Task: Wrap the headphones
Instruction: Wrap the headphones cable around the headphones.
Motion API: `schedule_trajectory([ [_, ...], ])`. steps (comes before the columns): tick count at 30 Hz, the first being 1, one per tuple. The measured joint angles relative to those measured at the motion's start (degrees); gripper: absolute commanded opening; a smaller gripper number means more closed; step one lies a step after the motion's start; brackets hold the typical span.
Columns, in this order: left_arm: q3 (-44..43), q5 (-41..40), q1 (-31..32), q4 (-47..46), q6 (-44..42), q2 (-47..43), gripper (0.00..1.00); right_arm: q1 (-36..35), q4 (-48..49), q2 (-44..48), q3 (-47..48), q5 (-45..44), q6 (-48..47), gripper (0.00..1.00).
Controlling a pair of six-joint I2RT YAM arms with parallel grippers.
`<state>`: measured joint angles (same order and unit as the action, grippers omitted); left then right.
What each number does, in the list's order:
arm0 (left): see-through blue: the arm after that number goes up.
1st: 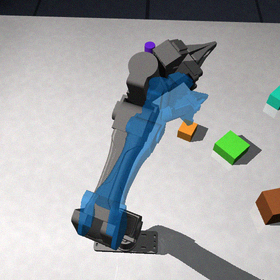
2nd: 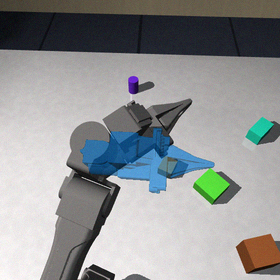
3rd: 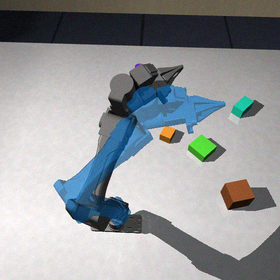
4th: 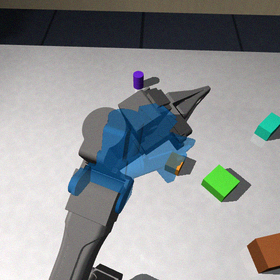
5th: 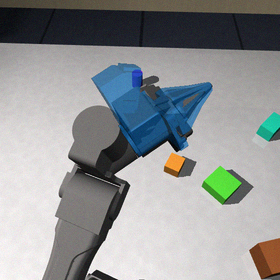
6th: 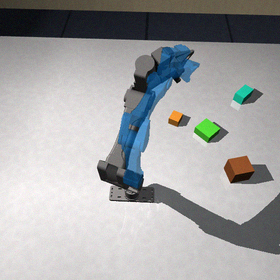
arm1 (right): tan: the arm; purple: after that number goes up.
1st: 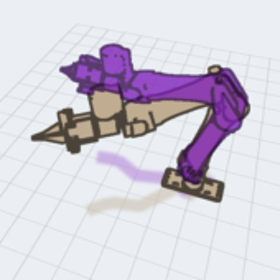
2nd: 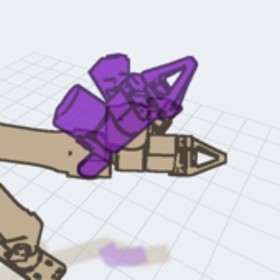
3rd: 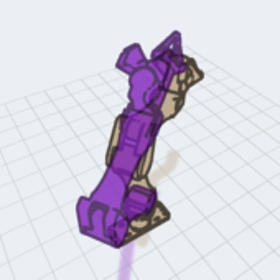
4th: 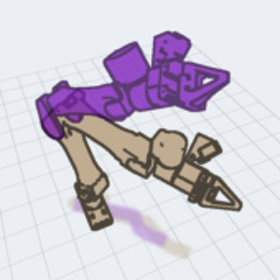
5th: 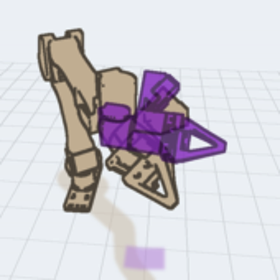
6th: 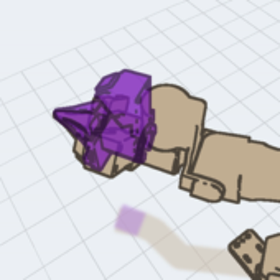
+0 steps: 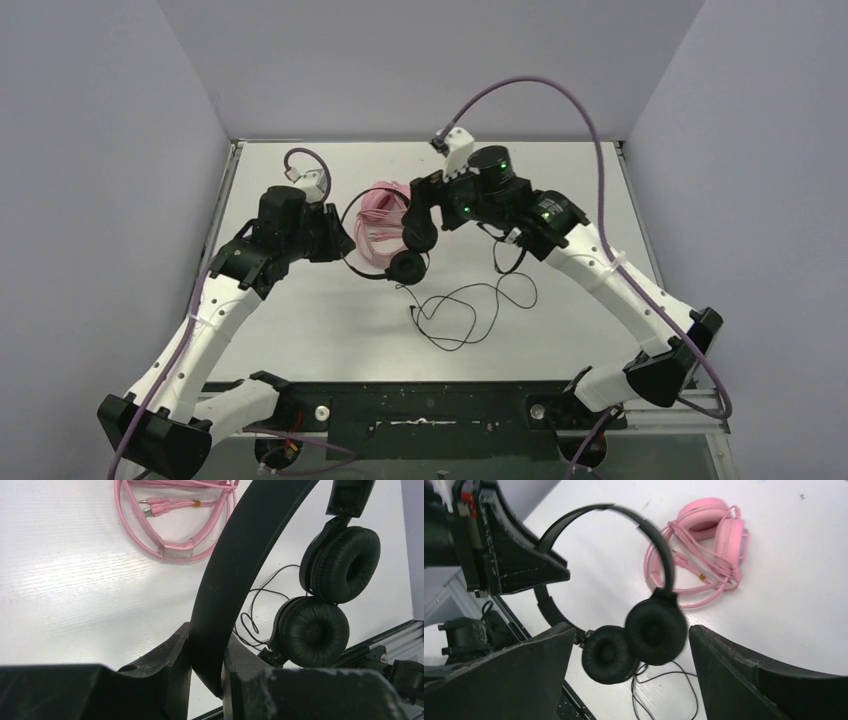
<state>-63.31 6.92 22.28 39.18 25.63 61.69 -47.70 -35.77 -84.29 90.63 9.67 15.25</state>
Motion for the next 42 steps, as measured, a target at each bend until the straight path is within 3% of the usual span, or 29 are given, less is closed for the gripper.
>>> schedule_trajectory([
  [3, 0.37, 0.52, 0.0, 0.02, -0.98, -0.74, 0.0, 5.49, 1.36, 3.3, -0.55, 3.58, 0.24, 1.0],
  [6, 0.37, 1.2, 0.0, -0.28, -2.03, -1.6, 0.0, 8.04, 2.73, 4.31, -2.19, 5.92, -0.11, 1.0],
  [11, 0.81, 4.92, 0.0, -2.14, -3.67, -3.15, 0.0, 12.33, 4.59, 1.86, -3.5, 15.65, -1.4, 0.9],
  [15, 0.9, 6.56, 0.02, -2.6, -3.78, -3.39, 0.0, 13.05, 9.22, -1.36, -4.61, 19.04, -1.51, 0.7],
  [18, 0.9, 6.38, 0.68, -2.47, -3.48, -3.19, 0.0, 11.17, 10.25, -3.21, -4.66, 16.92, -3.06, 0.53],
  [23, -0.37, 3.63, 3.63, 0.26, -2.86, -1.6, 0.0, 4.09, 8.15, -6.97, -1.73, 4.87, -9.01, 0.0],
  [24, -0.76, 2.75, 3.96, 1.33, -2.82, -1.38, 0.04, 2.89, 7.21, -7.5, -1.07, 1.36, -10.12, 0.0],
  [26, -1.81, 0.94, 4.55, 2.34, -2.69, -0.87, 0.32, 1.49, 5.44, -8.61, -0.11, -4.0, -11.72, 0.0],
  [28, -3.06, -2.05, 5.55, 3.67, -2.69, 0.0, 0.54, 0.63, 3.32, -9.92, 1.66, -7.74, -12.87, 0.0],
  [31, -4.02, -5.84, 5.81, 4.72, -3.52, 1.4, 0.73, -0.04, -0.07, -11.65, 5.29, -10.21, -14.25, 0.0],
  [34, -5.07, -8.48, 5.86, 5.42, -4.33, 3.13, 0.78, -0.74, -2.19, -12.55, 7.21, -11.23, -15.93, 0.0],
  [38, -8.92, -11.06, 7.43, 6.19, -5.9, 6.73, 0.76, -1.64, -4.85, -13.25, 7.87, -11.8, -17.88, 0.0],
  [42, -10.45, -11.74, 8.5, 6.05, -6.97, 8.04, 0.62, -2.54, -6.67, -13.94, 8.07, -11.78, -19.26, 0.0],
])
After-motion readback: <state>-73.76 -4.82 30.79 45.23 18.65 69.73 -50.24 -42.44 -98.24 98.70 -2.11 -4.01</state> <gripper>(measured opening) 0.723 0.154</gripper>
